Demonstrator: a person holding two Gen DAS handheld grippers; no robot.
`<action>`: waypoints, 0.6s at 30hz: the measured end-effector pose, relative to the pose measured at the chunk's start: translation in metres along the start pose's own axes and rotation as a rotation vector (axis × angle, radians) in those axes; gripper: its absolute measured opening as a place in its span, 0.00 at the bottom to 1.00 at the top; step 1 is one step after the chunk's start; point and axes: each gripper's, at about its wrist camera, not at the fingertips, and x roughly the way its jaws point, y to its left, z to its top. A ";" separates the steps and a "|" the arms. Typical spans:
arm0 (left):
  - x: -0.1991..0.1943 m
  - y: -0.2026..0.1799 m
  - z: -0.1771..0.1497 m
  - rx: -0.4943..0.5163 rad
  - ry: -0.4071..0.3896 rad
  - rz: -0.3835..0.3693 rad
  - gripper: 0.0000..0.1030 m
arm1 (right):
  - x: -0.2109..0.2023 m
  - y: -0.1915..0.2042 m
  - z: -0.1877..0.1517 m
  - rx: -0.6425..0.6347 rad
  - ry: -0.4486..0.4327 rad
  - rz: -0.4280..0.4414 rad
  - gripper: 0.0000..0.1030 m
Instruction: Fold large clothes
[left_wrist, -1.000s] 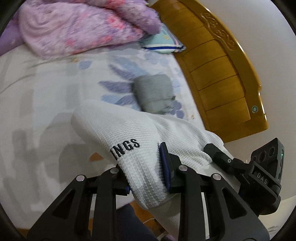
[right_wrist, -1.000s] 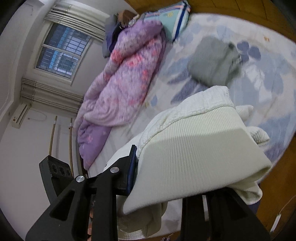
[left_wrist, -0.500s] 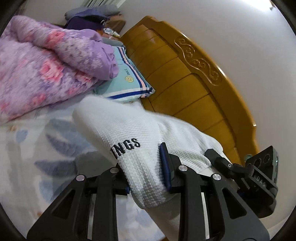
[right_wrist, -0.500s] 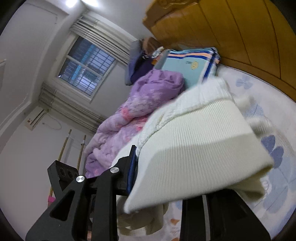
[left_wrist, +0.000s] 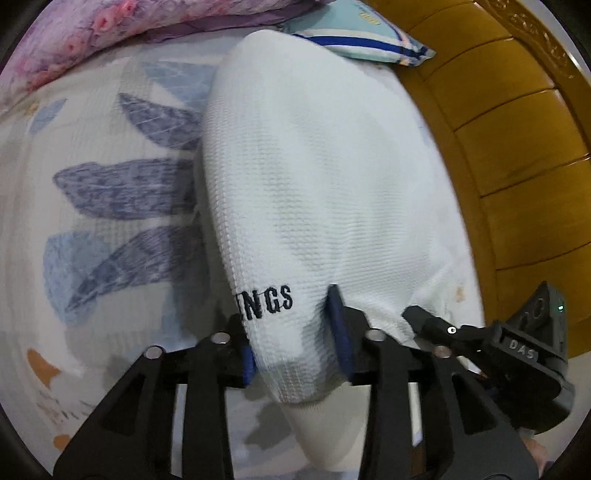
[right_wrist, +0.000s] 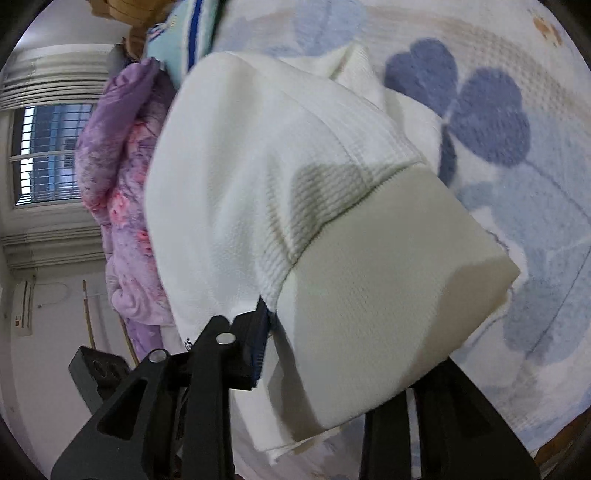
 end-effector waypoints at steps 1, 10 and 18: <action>0.001 0.000 -0.002 0.007 0.000 0.026 0.50 | 0.005 -0.002 0.002 0.007 0.012 -0.019 0.33; 0.009 0.016 -0.006 -0.013 0.141 0.084 0.79 | 0.007 0.008 0.000 -0.082 0.066 -0.183 0.59; -0.050 0.037 -0.018 -0.037 0.128 0.135 0.86 | -0.009 0.042 -0.015 -0.251 0.100 -0.360 0.62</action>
